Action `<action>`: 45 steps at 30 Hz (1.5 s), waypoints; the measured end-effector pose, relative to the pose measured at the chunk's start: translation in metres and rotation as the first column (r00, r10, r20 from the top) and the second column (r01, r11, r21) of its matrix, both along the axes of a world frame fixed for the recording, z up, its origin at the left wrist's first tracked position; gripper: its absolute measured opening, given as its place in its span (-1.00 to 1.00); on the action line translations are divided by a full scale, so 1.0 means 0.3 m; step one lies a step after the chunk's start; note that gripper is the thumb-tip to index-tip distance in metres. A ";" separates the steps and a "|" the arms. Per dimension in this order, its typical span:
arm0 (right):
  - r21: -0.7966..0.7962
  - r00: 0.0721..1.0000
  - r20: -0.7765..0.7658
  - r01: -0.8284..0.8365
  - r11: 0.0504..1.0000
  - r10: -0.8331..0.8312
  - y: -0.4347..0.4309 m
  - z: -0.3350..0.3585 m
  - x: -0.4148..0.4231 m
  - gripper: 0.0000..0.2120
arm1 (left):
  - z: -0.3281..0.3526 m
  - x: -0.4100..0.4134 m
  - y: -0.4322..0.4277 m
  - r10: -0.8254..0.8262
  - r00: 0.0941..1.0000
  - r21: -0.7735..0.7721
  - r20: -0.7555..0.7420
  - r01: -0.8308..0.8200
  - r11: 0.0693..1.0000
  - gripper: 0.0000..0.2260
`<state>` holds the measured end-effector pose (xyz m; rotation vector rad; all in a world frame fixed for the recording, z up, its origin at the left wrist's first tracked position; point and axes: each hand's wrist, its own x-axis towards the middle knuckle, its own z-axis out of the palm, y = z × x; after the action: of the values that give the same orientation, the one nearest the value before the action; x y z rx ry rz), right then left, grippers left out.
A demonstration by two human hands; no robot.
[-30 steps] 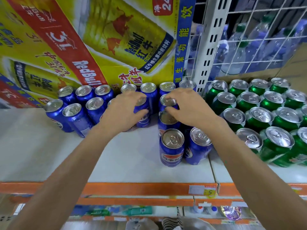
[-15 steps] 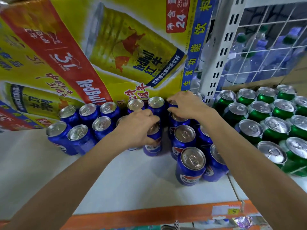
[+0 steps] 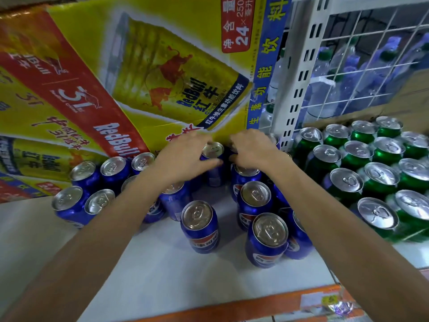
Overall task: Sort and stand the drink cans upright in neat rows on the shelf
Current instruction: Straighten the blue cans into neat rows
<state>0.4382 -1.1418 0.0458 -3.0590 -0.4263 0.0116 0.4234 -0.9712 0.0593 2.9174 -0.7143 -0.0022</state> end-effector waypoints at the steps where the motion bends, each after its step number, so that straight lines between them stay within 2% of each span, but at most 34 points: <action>1: -0.009 1.000 0.009 -0.009 1.000 0.009 0.001 0.001 -0.001 -0.72 | -0.023 0.042 -0.020 0.054 0.998 0.067 0.034 -0.056 0.996 -0.47; 4: 0.003 0.999 0.023 -0.027 1.000 0.027 -0.002 -0.001 -0.003 -0.75 | -0.071 0.101 -0.072 0.152 0.987 0.225 0.054 -0.160 0.961 -0.36; 6: 0.009 0.999 0.032 -0.030 1.000 0.029 -0.007 0.000 -0.004 -0.74 | -0.068 0.116 -0.072 0.104 0.994 0.209 0.018 -0.105 0.972 -0.43; 9: 0.017 0.999 0.029 -0.027 0.999 0.027 -0.014 0.001 -0.003 -0.73 | -0.022 0.125 -0.030 -0.102 0.990 0.132 -0.093 0.114 0.985 -0.65; 13: 0.018 0.999 0.032 -0.032 0.999 0.031 -0.020 -0.004 0.002 -0.76 | 0.011 0.098 -0.007 -0.091 0.989 0.134 -0.119 0.107 0.985 -0.48; 17: 0.009 0.999 0.030 -0.045 0.999 0.045 -0.018 -0.017 0.004 -0.73 | -0.024 0.074 -0.025 -0.081 0.983 0.205 -0.164 0.114 0.972 -0.52; 20: 0.021 0.999 0.023 -0.041 0.999 0.041 -0.022 -0.014 0.002 -0.73 | -0.032 0.068 -0.038 -0.038 0.992 0.217 -0.121 0.064 0.974 -0.49; 23: 0.031 0.999 0.014 -0.037 0.999 0.036 -0.022 -0.009 -0.002 -0.73 | -0.014 0.073 -0.033 -0.065 0.991 0.177 -0.113 0.084 0.980 -0.65; 27: 0.028 0.999 0.015 -0.034 0.999 0.033 -0.021 -0.008 -0.004 -0.71 | 0.001 0.075 -0.015 -0.074 0.989 0.153 -0.128 0.093 0.984 -0.53; 31: 0.058 0.999 0.002 -0.033 0.998 0.033 -0.024 -0.008 -0.003 -0.70 | -0.055 0.076 -0.032 0.051 0.997 0.297 -0.063 -0.030 0.954 -0.39; 36: 0.080 1.000 0.000 -0.027 0.996 0.027 -0.034 0.004 -0.004 -0.74 | -0.061 0.098 -0.038 -0.008 0.997 0.196 -0.076 0.023 0.980 -0.37; 40: 0.099 1.000 -0.005 -0.006 0.995 0.006 -0.042 0.012 -0.006 -0.63 | -0.056 0.092 -0.039 0.003 0.999 0.261 -0.036 0.006 0.965 -0.35; 45: 0.105 1.000 0.007 -0.010 0.994 0.010 -0.047 0.005 -0.007 -0.66 | -0.068 0.085 -0.056 -0.030 0.998 0.285 0.061 0.011 0.958 -0.38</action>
<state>0.4362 -1.1558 0.0473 -2.9545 -0.4282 -0.0201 0.4489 -0.9882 0.0391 3.1968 -0.8171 -0.0143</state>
